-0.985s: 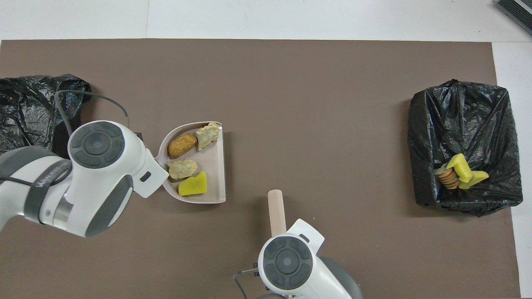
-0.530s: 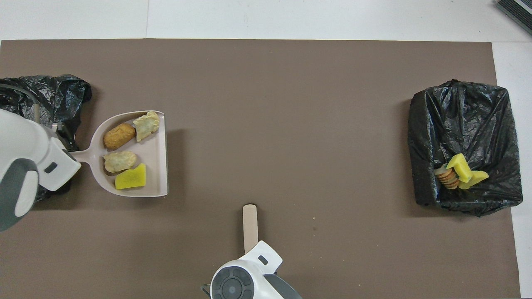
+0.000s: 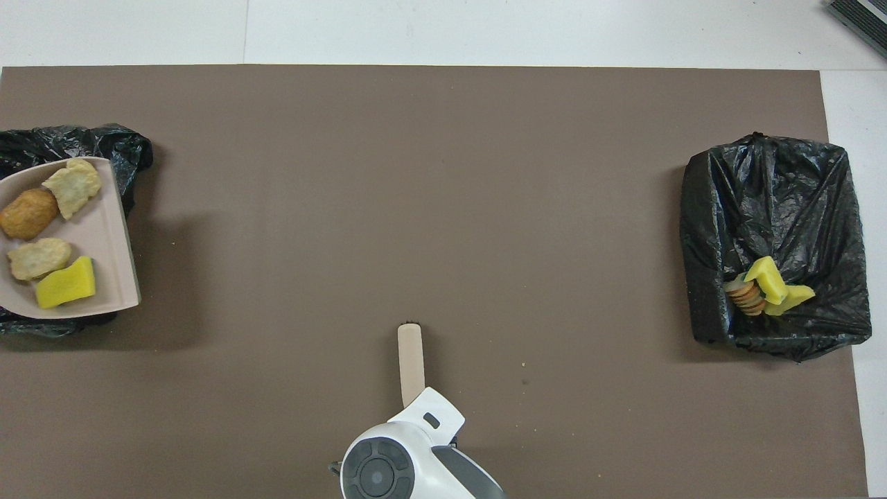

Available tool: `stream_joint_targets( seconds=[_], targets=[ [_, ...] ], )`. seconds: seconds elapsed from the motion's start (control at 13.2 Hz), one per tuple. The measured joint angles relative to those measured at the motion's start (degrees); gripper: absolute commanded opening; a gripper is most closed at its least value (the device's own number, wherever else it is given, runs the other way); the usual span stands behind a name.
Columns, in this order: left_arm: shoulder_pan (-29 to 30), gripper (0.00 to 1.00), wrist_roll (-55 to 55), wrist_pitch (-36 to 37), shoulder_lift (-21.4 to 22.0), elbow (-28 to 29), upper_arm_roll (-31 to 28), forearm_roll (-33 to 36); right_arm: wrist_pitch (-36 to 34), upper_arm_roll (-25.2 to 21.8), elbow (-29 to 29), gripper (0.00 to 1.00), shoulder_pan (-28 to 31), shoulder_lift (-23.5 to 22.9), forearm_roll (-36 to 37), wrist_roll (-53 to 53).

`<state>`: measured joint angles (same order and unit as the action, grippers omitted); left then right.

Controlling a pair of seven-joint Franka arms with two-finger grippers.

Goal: Sweep and dump trash in bin
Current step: 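Dump the dustpan with the left gripper while the right gripper drops the brush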

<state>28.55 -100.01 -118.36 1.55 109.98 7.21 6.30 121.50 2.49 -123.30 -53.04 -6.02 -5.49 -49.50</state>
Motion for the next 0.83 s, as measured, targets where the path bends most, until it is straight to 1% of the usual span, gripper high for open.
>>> stream_joint_targets(
  seconds=[0.08, 0.15, 0.3, 0.38, 0.45, 0.61, 0.68, 0.83],
  targets=[
    [2.38, 0.00, -3.55, 0.05, -1.45, -2.35, -0.02, -0.40, 0.02, -0.03, 0.69, 0.88, 0.24, -0.73, 0.06, 0.00],
    [4.44, 0.00, -6.74, 0.10, -3.18, -4.77, -0.05, -0.50, 0.03, -0.09, 1.22, 1.00, 0.39, -1.37, 0.11, 0.00],
    [6.73, 0.00, -11.76, 0.14, -6.72, -9.48, -0.18, -0.32, 0.07, -0.09, 2.09, 1.00, 0.88, -2.03, 0.43, 0.20],
    [7.05, 0.00, -13.70, 0.17, -8.29, -11.77, -0.34, 0.58, -0.01, -0.12, 2.82, 1.00, 1.08, -2.14, 0.59, 0.25],
    [7.05, 0.00, -14.63, 0.15, -9.55, -13.62, -0.38, 3.05, -0.56, -0.14, 3.89, 1.00, 1.31, -2.16, 0.65, 0.26],
    [6.65, 0.00, -14.84, -1.14, -11.35, -15.29, 0.11, 10.89, -4.64, -0.15, 7.39, 1.00, 2.84, -2.11, 0.87, 0.78],
    [6.20, 0.00, -14.75, -2.45, -12.02, -15.32, 0.24, 13.72, -7.53, -0.20, 9.70, 1.00, 4.34, -1.97, 0.96, 2.44],
    [5.96, 0.00, -14.69, -3.63, -13.00, -15.32, 0.45, 16.17, -13.68, -0.48, 14.39, 1.00, 8.46, -0.98, 0.99, 8.11]
  ],
)
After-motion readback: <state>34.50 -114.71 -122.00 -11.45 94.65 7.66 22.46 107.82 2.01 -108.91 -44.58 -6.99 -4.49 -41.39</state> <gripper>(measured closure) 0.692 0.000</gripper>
